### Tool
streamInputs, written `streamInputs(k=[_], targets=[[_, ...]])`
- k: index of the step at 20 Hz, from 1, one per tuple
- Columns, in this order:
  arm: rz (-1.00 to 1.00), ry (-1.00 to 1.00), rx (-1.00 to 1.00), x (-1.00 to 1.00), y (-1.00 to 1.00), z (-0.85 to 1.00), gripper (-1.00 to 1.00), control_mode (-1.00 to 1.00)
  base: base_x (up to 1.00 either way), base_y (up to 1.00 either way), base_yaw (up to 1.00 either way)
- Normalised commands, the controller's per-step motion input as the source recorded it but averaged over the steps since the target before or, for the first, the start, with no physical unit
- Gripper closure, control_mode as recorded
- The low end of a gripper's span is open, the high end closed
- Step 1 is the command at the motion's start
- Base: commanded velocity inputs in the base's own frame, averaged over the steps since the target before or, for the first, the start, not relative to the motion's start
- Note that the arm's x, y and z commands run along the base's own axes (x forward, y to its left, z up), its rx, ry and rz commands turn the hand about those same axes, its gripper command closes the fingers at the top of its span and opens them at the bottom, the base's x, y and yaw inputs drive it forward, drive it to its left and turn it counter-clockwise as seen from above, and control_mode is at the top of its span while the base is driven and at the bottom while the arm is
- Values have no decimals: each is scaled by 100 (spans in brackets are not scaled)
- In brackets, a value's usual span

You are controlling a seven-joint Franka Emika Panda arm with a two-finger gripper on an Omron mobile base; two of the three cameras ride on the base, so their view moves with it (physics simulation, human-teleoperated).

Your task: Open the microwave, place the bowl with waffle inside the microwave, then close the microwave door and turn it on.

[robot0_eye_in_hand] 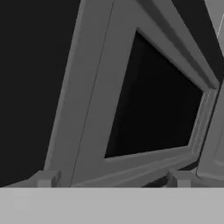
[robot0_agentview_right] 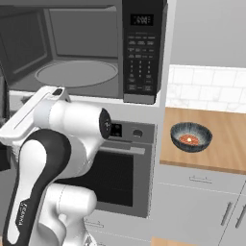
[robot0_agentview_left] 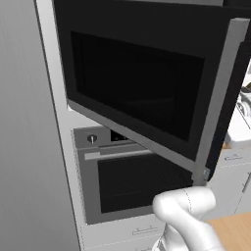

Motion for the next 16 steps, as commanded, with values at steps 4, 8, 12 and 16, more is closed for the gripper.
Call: streamInputs(k=[4,8,12,16], targets=[[23,4,0,-44,100,-14,-100,-100,0,0,0],[4,2,0,-13,99,-4,-100,-100,0,0,0],[0,0,-4,0,99,0,-100,-100,0,0,0],[0,1,-3,0,84,0,-100,-100,0,0,0]])
